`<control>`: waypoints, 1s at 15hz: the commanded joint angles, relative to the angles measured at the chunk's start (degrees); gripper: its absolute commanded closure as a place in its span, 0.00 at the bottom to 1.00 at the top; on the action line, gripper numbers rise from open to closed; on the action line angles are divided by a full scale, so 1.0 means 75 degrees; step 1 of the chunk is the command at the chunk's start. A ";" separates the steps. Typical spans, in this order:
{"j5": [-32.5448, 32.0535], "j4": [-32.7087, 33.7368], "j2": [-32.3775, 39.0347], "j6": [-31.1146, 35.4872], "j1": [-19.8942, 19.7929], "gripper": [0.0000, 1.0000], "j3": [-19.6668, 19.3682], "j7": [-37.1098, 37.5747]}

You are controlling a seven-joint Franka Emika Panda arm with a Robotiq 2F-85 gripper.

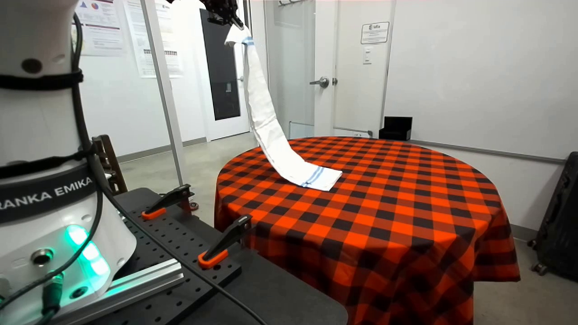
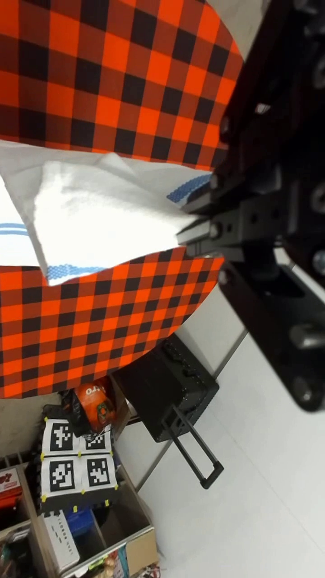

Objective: Fold the towel on the table

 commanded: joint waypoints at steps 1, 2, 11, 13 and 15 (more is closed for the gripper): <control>-0.0185 0.0042 0.0124 -0.0122 -0.0122 0.99 -0.0123 0.0239; -0.0147 -0.0007 0.0135 -0.0098 -0.0210 0.99 -0.0214 0.0284; -0.1716 0.0043 0.0300 -0.0761 -0.0838 0.99 -0.0892 0.1702; -0.2268 0.0101 0.0430 -0.1198 -0.0889 0.99 -0.0956 0.2078; -0.2587 0.0171 0.0590 -0.1623 -0.0899 0.99 -0.1012 0.2302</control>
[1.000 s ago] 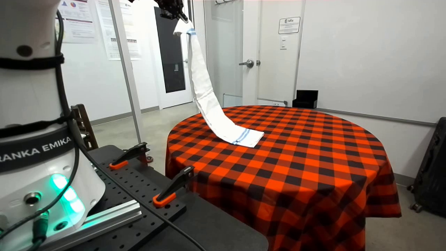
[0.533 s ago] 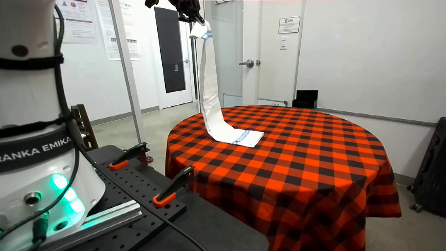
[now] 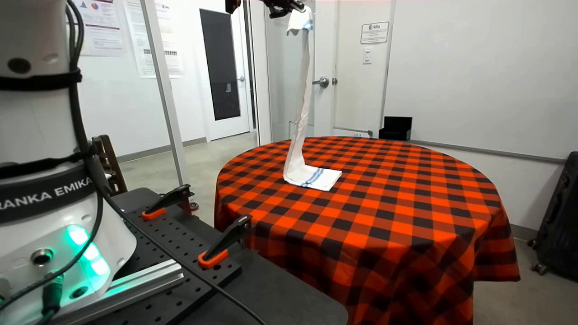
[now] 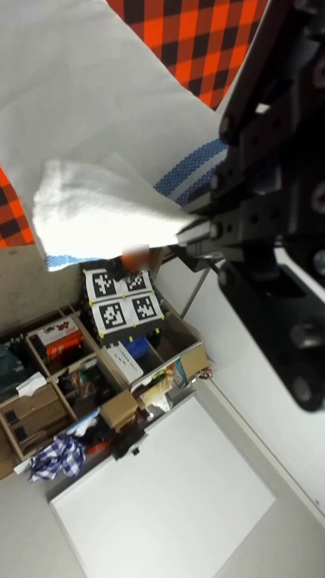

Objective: Fold the towel on the table

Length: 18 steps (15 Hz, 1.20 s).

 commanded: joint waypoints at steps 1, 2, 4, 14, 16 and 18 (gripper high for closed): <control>-0.0605 0.0305 0.0401 -0.0806 0.0020 0.99 -0.0060 0.0525; -0.0656 0.0334 0.0501 -0.0944 0.0031 0.99 -0.0075 0.0575; -0.0719 0.0386 0.0714 -0.1157 0.0061 0.99 -0.0084 0.0674; -0.0777 0.1274 0.2189 -0.1474 0.0108 0.99 -0.0339 0.0673; -0.0683 0.1507 0.2466 -0.1327 0.0110 0.99 -0.0359 0.0526; -0.0694 0.1747 0.2831 -0.1208 0.0148 0.99 -0.0361 0.0403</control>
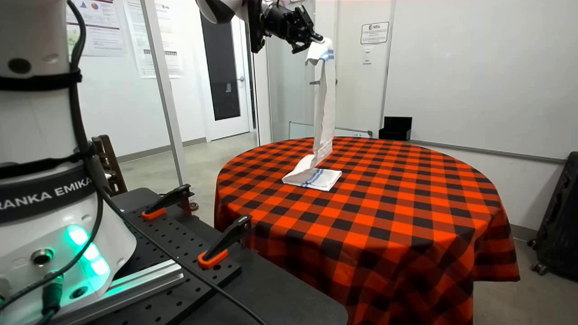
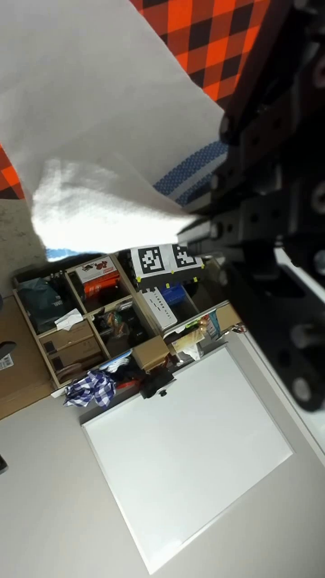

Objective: Fold the towel on the table

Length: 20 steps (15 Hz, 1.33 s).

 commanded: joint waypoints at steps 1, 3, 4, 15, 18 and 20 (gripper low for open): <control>-0.0083 0.0702 0.0750 -0.0023 0.0162 0.99 -0.0094 -0.0333; -0.0074 0.0921 0.1093 -0.0039 0.0217 0.99 -0.0125 -0.0411; -0.0018 0.1037 0.1260 -0.0007 0.0217 0.99 -0.0135 -0.0485; 0.3230 0.1059 0.1570 0.2185 0.0109 0.99 0.0092 -0.3001; 0.4148 0.0894 0.1474 0.2402 0.0241 0.99 -0.0017 -0.3580; 0.4662 0.0814 0.1420 0.2405 0.0264 0.99 -0.0161 -0.3800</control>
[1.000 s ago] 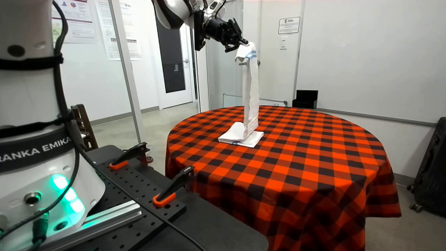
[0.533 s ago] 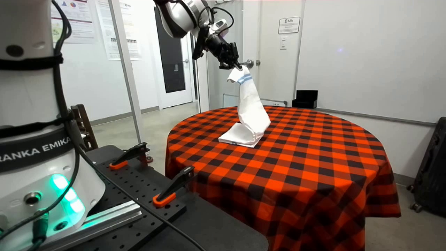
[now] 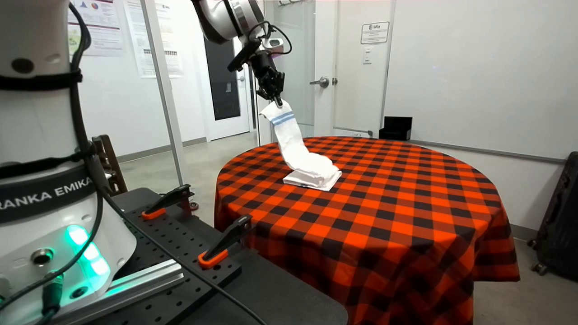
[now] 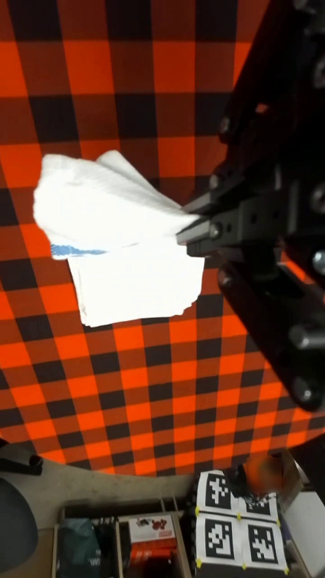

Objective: Fold the towel on the table

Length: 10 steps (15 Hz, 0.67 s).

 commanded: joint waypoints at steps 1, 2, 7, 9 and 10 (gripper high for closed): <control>0.0936 -0.0264 -0.0263 0.0153 0.0075 0.99 -0.0333 -0.0583; 0.1129 -0.0265 -0.0253 0.0112 0.0070 0.99 -0.0422 -0.0605; 0.1988 0.0031 -0.0005 -0.0052 -0.0081 0.99 -0.0879 -0.0699; 0.2046 0.0192 0.0113 -0.0068 -0.0093 0.99 -0.1125 -0.0554; 0.1972 0.0266 0.0164 -0.0093 -0.0073 0.99 -0.1247 -0.0495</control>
